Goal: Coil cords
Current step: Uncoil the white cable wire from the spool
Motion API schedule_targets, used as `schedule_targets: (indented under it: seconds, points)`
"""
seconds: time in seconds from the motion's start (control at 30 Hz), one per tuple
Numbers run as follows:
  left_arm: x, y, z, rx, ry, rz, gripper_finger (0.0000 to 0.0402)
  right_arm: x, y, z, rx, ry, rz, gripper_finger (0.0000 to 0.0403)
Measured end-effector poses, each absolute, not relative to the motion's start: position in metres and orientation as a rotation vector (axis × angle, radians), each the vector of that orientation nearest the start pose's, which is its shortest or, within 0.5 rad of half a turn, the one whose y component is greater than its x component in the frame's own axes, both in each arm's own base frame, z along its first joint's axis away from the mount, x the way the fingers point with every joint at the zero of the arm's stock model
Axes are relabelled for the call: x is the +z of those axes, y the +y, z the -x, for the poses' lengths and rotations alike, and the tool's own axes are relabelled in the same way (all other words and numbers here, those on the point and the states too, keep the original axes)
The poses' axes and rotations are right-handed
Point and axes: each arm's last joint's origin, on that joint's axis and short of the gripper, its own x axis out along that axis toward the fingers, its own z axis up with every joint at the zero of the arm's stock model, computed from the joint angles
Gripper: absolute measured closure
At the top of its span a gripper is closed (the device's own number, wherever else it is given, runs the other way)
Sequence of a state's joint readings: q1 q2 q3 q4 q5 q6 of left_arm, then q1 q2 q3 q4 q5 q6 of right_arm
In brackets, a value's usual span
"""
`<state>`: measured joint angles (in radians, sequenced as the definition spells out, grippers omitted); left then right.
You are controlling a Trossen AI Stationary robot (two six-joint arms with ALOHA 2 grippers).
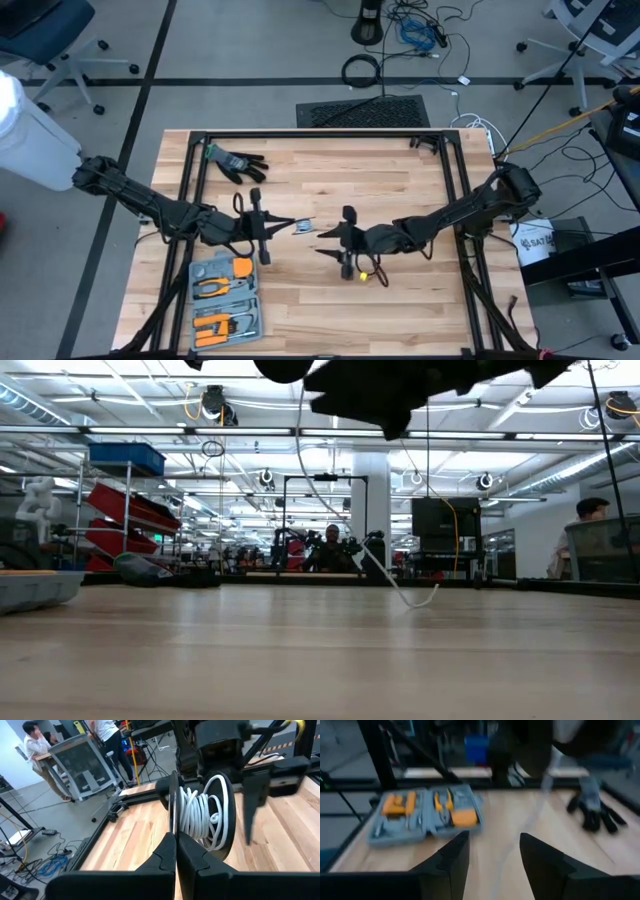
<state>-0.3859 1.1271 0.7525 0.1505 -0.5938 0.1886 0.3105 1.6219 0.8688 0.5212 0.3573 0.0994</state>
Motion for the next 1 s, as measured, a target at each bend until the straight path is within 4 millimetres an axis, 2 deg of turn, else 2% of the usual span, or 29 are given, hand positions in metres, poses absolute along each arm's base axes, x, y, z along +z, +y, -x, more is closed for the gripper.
schedule_targets:
  seconds: [0.1, 0.27, 0.43, 0.6, 1.0]
  points:
    - [0.288, -0.078, -0.234, 0.188, 0.218, -0.293, 0.0401, 0.213, 0.098, -0.340, -0.059, 0.169, -0.030, 0.0243]
    - [0.288, -0.078, -0.234, 0.188, 0.219, -0.294, 0.0401, 0.188, 0.096, -0.351, -0.079, 0.191, -0.005, 0.0243]
    - [0.287, -0.078, -0.234, 0.188, 0.220, -0.295, 0.0401, 0.173, 0.098, -0.356, -0.083, 0.200, 0.006, 0.0243]
    - [0.287, -0.078, -0.234, 0.187, 0.222, -0.296, 0.0401, 0.171, 0.099, -0.354, -0.103, 0.229, 0.045, 0.0243]
    - [0.287, -0.078, -0.234, 0.179, 0.224, -0.296, 0.0401, 0.185, 0.101, -0.347, -0.197, 0.226, 0.092, 0.0244]
